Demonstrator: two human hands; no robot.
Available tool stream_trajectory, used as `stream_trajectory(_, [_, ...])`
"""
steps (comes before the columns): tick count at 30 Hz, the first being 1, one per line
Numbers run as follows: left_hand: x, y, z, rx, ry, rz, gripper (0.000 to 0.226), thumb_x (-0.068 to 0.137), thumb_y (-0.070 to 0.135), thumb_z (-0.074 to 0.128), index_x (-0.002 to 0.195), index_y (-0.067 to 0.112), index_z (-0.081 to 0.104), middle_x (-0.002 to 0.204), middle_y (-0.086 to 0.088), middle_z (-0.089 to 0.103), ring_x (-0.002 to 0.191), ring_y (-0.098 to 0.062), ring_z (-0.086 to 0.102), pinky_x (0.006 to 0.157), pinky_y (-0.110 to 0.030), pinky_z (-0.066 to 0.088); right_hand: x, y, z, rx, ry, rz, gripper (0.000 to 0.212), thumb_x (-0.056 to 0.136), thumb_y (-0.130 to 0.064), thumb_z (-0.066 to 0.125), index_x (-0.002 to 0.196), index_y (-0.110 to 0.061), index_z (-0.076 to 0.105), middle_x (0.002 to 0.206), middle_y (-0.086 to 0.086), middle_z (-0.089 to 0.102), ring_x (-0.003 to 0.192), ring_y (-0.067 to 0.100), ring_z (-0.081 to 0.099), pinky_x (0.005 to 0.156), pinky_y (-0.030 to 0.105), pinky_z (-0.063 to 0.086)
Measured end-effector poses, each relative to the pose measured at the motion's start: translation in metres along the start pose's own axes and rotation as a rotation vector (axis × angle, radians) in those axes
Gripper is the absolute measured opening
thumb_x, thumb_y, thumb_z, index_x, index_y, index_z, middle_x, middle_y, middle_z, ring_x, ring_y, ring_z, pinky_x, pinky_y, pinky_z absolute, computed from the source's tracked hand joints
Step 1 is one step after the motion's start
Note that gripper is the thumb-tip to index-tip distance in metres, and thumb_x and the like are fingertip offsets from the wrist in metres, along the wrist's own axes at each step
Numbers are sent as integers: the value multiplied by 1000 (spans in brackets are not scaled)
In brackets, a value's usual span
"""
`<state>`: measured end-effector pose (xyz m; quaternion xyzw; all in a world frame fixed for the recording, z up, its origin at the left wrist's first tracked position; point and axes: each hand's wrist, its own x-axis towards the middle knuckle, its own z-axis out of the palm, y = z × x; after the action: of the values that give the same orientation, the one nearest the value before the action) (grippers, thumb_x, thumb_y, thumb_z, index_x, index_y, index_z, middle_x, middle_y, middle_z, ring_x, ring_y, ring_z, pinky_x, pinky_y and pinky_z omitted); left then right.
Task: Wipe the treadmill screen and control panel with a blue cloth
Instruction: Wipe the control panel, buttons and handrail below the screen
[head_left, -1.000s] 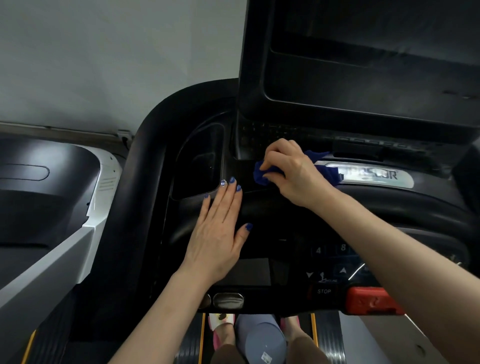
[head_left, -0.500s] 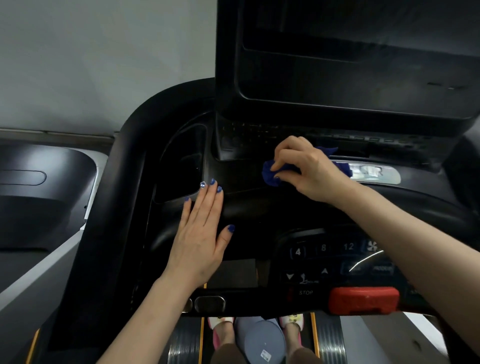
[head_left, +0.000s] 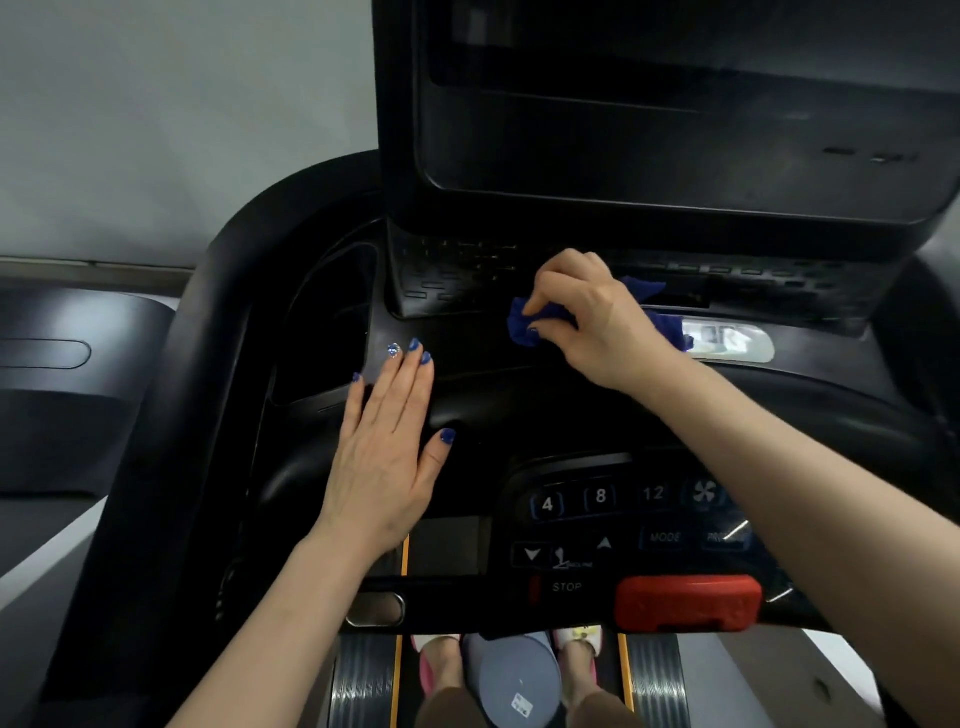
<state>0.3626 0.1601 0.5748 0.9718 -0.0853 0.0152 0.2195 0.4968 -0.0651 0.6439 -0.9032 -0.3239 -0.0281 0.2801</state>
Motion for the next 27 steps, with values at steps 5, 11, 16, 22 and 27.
stream_trajectory(5, [7, 14, -8, -72, -2, 32, 68, 105, 55, 14, 160, 16, 9, 168, 4, 2, 154, -7, -6, 124, -34, -10, -15, 19, -19, 37, -86, -24, 16, 78, 0, 74, 89, -11, 70, 105, 2, 58, 94, 20, 51, 87, 19, 39])
stream_trajectory(11, [18, 24, -4, -77, -29, 42, 69, 103, 59, 5, 159, 18, 6, 167, 7, -3, 153, -6, -11, 124, -35, -10, -12, 18, -12, 16, 6, 23, 17, 78, 1, 76, 90, -7, 67, 105, 3, 57, 95, 24, 51, 85, 26, 40])
stream_trajectory(16, [17, 23, -2, -52, -24, 52, 68, 105, 57, 8, 159, 16, 8, 168, 5, -1, 154, -8, -8, 124, -36, -8, -33, 32, -31, 35, -3, -6, 19, 75, -3, 81, 88, -13, 71, 103, -4, 59, 91, 17, 51, 83, 30, 44])
stream_trajectory(22, [23, 29, -7, -64, -50, 74, 68, 103, 59, 6, 159, 19, 5, 168, 8, -4, 153, -7, -11, 123, -32, -13, -33, 30, -30, 5, 25, -36, 16, 74, -7, 82, 84, -13, 72, 99, 1, 63, 89, 16, 48, 79, 36, 43])
stream_trajectory(27, [32, 37, -7, -52, -86, 98, 66, 103, 56, 9, 159, 21, 4, 167, 11, -6, 152, -5, -13, 123, -32, -15, -51, 48, -45, 54, 35, 19, 18, 74, -2, 82, 84, -12, 71, 100, -6, 59, 87, 13, 49, 80, 17, 42])
